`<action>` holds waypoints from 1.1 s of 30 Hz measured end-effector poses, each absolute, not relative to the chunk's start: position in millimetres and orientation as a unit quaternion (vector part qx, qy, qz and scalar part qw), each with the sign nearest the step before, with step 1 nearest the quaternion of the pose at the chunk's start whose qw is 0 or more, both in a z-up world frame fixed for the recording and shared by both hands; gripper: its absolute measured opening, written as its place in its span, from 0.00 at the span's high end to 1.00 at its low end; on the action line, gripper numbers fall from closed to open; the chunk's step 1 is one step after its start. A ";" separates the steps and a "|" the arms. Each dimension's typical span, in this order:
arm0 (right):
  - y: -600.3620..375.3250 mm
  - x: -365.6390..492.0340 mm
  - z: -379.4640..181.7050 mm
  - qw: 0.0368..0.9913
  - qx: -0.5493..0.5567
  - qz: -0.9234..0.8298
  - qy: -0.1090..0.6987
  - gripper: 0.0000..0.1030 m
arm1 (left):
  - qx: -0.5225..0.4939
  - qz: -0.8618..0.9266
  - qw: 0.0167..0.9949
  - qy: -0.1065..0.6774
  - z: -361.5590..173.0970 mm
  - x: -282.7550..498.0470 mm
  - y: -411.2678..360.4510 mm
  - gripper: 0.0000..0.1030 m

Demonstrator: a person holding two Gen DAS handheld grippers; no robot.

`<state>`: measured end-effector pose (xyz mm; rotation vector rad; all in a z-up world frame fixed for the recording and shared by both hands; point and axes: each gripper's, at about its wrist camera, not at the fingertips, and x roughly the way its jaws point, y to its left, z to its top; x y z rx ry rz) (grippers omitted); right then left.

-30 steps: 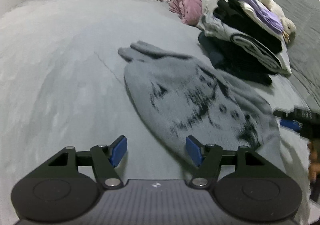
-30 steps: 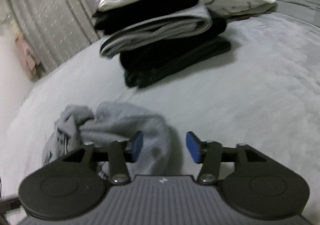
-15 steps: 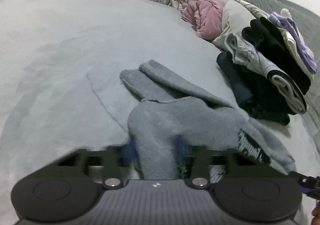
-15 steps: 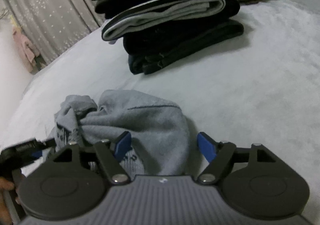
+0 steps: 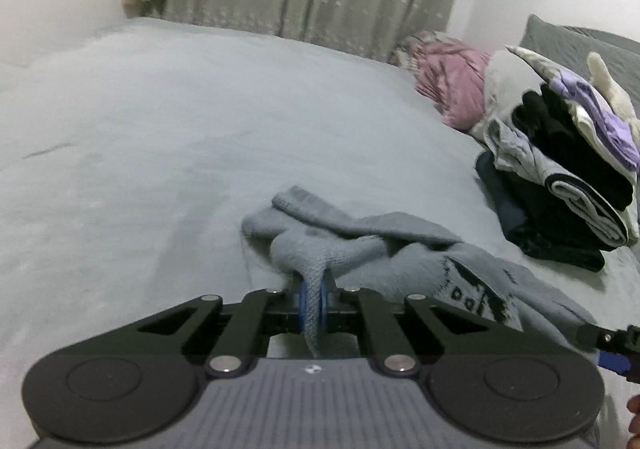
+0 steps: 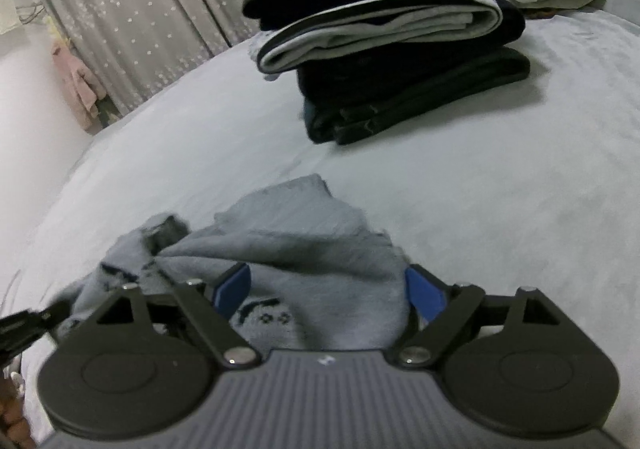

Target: Fold clothes

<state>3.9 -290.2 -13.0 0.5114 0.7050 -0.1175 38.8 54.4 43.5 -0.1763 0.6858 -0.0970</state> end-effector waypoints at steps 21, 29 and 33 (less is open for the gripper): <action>-216.8 -38.0 -8.8 0.909 0.176 0.009 0.378 0.11 | -0.041 -0.060 0.882 0.465 25.5 -70.2 119.3 0.85; -214.3 -23.4 -9.9 0.912 0.162 0.001 0.378 0.11 | -0.064 -0.051 0.902 0.425 48.4 -63.7 135.9 0.35; -212.2 -14.1 -8.7 0.915 0.156 0.004 0.373 0.11 | -0.073 -0.034 0.905 0.417 50.4 -39.2 134.9 0.32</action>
